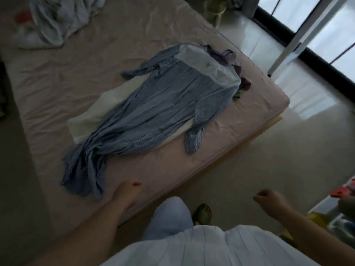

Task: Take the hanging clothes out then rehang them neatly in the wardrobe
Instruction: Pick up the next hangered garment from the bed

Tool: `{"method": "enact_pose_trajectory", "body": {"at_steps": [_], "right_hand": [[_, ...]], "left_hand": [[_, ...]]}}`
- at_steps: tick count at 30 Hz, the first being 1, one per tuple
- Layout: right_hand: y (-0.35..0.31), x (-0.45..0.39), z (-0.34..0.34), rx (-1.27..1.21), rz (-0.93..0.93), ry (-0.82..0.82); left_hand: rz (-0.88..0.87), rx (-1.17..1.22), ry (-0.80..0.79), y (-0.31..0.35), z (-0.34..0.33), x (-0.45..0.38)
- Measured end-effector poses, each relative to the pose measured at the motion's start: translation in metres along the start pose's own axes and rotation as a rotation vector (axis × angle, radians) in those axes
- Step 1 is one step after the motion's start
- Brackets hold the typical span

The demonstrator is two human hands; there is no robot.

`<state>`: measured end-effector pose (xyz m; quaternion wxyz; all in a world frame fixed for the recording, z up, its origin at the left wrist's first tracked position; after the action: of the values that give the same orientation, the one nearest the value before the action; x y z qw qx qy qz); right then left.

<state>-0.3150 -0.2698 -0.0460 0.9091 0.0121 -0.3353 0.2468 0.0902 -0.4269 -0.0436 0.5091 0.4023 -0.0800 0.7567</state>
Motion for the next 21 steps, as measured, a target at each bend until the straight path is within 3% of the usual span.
{"method": "enact_pose_trajectory", "body": {"at_steps": [9,14,21], "right_hand": [[-0.097,-0.112,0.067,0.165,0.129,0.019],[-0.152,-0.164,0.098,0.178,0.201,0.0],[-0.221,-0.253,0.133,0.155,0.289,-0.049]], "left_hand": [[0.06,0.092,0.064,0.092,0.001,-0.06],[0.074,0.112,0.022,0.148,0.005,-0.102],[0.106,0.184,0.094,0.22,-0.005,-0.14]]}}
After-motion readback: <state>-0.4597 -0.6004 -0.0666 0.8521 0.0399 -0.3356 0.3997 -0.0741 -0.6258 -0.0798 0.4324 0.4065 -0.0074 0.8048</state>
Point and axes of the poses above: each hand's wrist, its own x-axis away from the middle knuckle, its own z-axis out of the back of the hand, y = z × x, the point moved 7 cm from there along -x, towards the middle knuckle, and after that the axes turned 11 degrees about y, right-handed, at the moved point
